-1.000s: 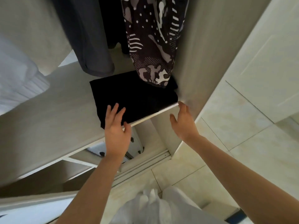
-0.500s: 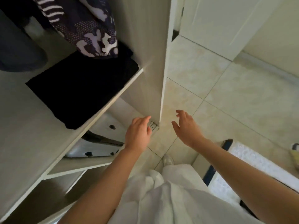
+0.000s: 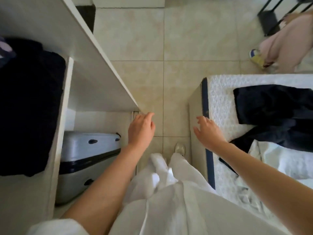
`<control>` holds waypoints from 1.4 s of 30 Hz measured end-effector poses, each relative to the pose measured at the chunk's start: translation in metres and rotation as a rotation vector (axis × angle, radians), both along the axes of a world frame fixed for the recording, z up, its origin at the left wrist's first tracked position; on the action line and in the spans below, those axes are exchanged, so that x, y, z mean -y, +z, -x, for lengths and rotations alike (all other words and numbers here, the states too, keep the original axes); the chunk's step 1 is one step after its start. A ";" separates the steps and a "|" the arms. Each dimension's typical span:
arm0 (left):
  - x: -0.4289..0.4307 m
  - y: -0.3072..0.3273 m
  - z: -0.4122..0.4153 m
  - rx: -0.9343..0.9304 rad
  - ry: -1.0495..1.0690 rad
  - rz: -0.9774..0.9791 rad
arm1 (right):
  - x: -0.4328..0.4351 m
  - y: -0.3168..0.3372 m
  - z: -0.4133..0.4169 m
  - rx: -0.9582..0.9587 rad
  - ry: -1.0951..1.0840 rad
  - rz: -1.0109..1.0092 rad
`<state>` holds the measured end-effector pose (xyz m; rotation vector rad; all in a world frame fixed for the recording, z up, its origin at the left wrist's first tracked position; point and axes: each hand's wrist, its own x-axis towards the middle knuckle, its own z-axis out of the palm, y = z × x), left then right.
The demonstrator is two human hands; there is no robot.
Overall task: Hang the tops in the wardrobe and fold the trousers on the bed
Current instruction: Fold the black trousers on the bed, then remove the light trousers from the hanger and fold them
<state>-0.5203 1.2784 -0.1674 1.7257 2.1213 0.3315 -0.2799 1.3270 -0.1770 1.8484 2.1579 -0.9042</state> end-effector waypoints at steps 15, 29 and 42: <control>-0.002 -0.025 -0.184 -0.038 -0.569 0.188 | 0.141 -0.011 -0.182 0.073 -0.606 0.074; 0.059 -0.055 -0.429 -0.122 -0.976 0.382 | 0.277 -0.048 -0.384 0.128 -0.930 0.111; 0.047 -0.097 -0.581 -0.230 -1.205 0.585 | 0.311 -0.103 -0.506 0.001 -1.435 0.189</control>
